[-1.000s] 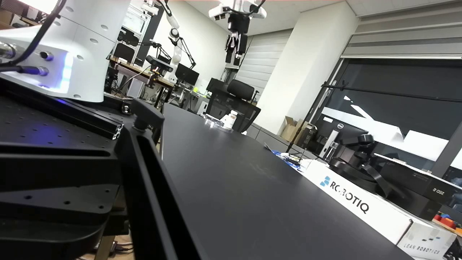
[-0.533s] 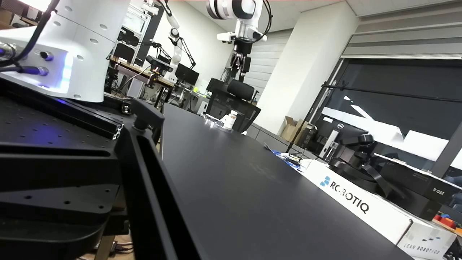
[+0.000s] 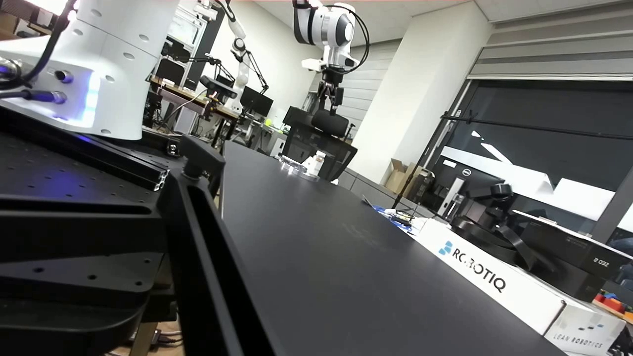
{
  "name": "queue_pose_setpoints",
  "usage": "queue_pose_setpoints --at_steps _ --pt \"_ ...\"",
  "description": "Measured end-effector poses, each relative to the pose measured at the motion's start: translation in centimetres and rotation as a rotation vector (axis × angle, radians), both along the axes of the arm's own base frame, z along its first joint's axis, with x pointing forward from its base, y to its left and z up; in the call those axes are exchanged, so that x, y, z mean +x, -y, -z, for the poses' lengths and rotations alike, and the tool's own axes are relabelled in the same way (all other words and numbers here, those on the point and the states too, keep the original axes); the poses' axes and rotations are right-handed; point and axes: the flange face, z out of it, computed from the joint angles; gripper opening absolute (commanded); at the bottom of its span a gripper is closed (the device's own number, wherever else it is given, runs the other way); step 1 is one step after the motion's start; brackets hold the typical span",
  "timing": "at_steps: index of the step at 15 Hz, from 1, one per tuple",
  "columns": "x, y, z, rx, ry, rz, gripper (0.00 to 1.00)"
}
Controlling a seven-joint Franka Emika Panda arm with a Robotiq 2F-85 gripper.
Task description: Put the bottle at the middle front edge of the table
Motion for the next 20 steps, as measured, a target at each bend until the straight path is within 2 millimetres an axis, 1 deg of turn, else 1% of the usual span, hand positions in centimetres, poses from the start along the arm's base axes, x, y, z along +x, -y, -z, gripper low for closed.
queue_pose_setpoints --at_steps 1,3,8,11,13,16,18,20 --pt "0.4 -0.5 0.2 0.004 -0.005 -0.003 1.00" --pt "0.9 -0.7 0.4 0.008 -0.011 -0.002 1.00" --pt "1.0 -0.7 0.3 0.007 -0.012 -0.001 1.00" --pt "1.2 -0.6 0.9 -0.006 -0.007 -0.005 1.00" --pt "1.8 -0.8 1.7 -0.016 0.012 -0.014 1.00" --pt "3.5 -1.9 3.5 -0.008 0.047 -0.031 1.00" --pt "4.8 -3.2 5.0 0.006 0.067 -0.042 1.00" --pt "5.8 -5.0 6.5 0.019 0.080 -0.055 1.00"
